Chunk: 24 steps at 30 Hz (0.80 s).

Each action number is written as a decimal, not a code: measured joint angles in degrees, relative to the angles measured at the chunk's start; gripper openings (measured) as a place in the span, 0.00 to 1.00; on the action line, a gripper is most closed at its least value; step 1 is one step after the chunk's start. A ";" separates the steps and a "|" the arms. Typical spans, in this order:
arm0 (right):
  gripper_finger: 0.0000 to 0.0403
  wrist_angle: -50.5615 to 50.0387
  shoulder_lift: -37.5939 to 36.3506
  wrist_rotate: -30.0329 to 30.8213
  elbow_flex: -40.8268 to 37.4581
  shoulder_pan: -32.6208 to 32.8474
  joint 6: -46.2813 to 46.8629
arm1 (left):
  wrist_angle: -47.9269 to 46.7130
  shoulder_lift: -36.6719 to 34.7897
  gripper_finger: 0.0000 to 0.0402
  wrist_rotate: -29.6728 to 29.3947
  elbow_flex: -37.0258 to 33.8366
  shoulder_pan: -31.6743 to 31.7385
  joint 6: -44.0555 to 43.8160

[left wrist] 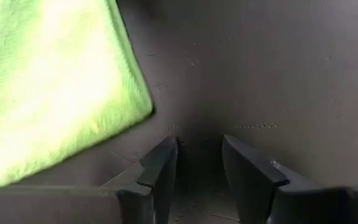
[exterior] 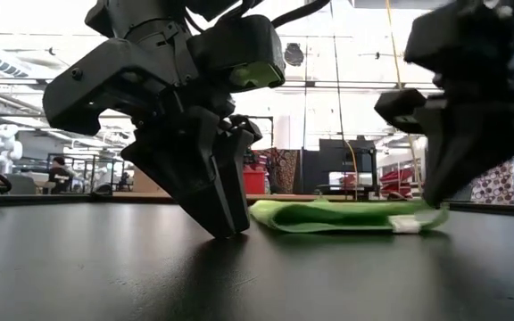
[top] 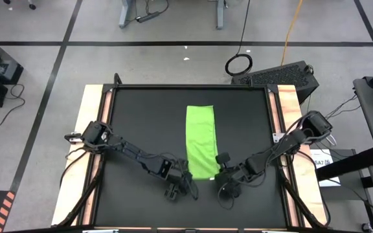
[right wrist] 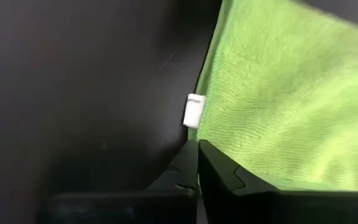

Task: Roll towel
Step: Fold green microfiber towel

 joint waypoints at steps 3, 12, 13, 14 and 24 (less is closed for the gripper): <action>0.01 0.05 1.59 -0.95 -0.03 -0.02 0.41 | 0.01 0.00 0.34 0.92 0.00 0.37 -0.03; 0.19 -0.22 2.78 0.62 -0.03 0.02 1.36 | -2.10 -1.51 0.34 -4.96 1.35 -0.45 4.32; 0.22 -0.25 2.78 0.72 -0.03 0.02 1.35 | -1.87 -1.76 0.34 -7.20 1.47 -0.84 5.69; 0.24 -0.28 2.78 0.77 -0.03 0.02 1.29 | -1.82 -1.90 0.34 -9.42 1.51 -1.35 7.24; 0.34 -0.46 2.78 0.96 -0.03 0.02 1.24 | 3.06 -1.07 0.46 -15.37 0.31 -3.28 15.65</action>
